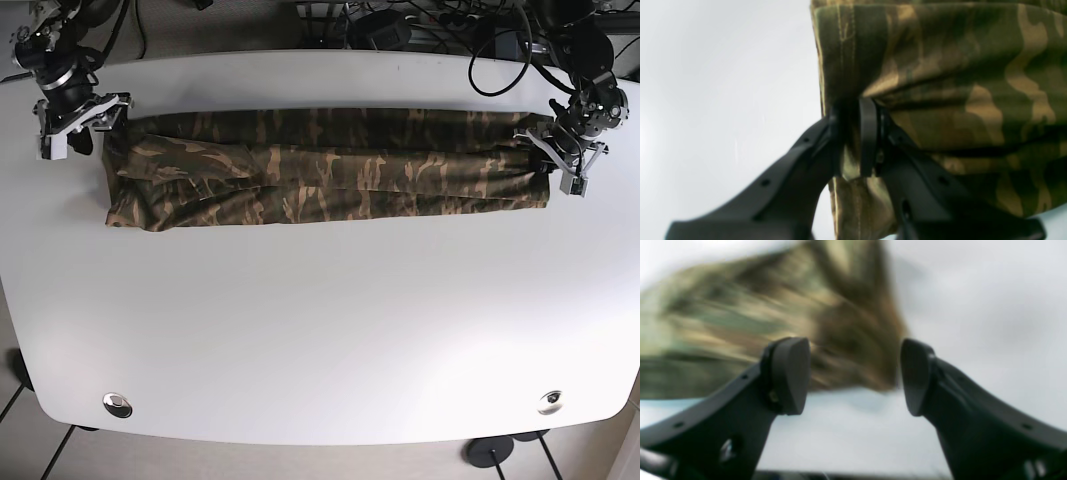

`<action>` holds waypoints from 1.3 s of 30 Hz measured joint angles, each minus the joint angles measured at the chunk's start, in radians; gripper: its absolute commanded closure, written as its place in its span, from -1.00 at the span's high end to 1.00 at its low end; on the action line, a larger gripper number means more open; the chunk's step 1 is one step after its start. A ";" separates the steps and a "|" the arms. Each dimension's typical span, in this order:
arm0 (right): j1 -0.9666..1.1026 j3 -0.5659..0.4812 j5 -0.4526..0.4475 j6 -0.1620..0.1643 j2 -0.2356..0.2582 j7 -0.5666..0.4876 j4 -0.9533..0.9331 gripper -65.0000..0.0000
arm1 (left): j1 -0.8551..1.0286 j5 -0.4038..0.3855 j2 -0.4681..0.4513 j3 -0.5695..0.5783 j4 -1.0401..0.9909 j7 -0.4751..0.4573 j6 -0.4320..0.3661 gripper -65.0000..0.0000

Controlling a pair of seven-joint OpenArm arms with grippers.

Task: Fold the T-shirt properly
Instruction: 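Grasp both ends of the camouflage strip and pull it straight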

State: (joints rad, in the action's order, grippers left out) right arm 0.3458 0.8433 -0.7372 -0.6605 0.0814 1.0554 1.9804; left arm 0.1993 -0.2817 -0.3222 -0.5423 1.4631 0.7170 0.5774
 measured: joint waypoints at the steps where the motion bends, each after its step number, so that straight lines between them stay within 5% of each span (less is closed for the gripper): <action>1: 0.000 -0.039 -0.032 0.005 0.012 0.000 0.000 0.25 | 0.000 0.000 0.000 0.000 0.000 0.000 0.000 -0.83; 4: -0.029 -0.164 0.000 0.006 0.011 -0.002 -0.002 0.15 | 0.000 0.000 0.000 0.002 0.000 0.000 0.000 -0.83; 8: -0.091 -0.243 0.163 -0.002 -0.012 -0.011 -0.102 -0.36 | 0.000 0.001 0.000 0.002 0.000 0.000 0.000 -0.83; 13: -0.129 -0.243 0.291 -0.002 -0.011 -0.110 -0.301 -0.40 | 0.000 0.000 0.000 0.002 0.000 0.000 0.000 -0.83; 18: -0.141 -0.242 0.311 -0.024 0.014 -0.250 -0.430 -0.40 | 0.000 0.000 -0.002 0.001 -0.002 0.000 0.000 -0.80; 25: -0.143 -0.242 0.315 -0.024 0.011 -0.285 -0.436 -0.40 | -0.001 0.027 0.018 -0.060 0.199 0.097 0.000 0.10; 29: -0.134 -0.243 0.332 -0.019 0.000 -0.266 -0.403 -0.40 | -0.027 -0.196 0.022 -0.158 0.258 0.184 0.000 0.42; 33: -0.135 -0.242 0.335 -0.016 -0.007 -0.263 -0.401 -0.40 | -0.012 -0.427 -0.045 -0.184 0.115 0.262 0.000 0.49; 39: -0.135 -0.242 0.335 -0.016 -0.007 -0.263 -0.401 -0.40 | -0.008 -0.460 -0.053 -0.158 -0.068 0.278 -0.001 0.47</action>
State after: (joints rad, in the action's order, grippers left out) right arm 0.2108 0.6010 -0.4026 -0.6769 0.0746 0.7921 1.5795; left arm 0.1909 -0.7418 -0.3756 -0.7002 1.3952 0.9951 0.5762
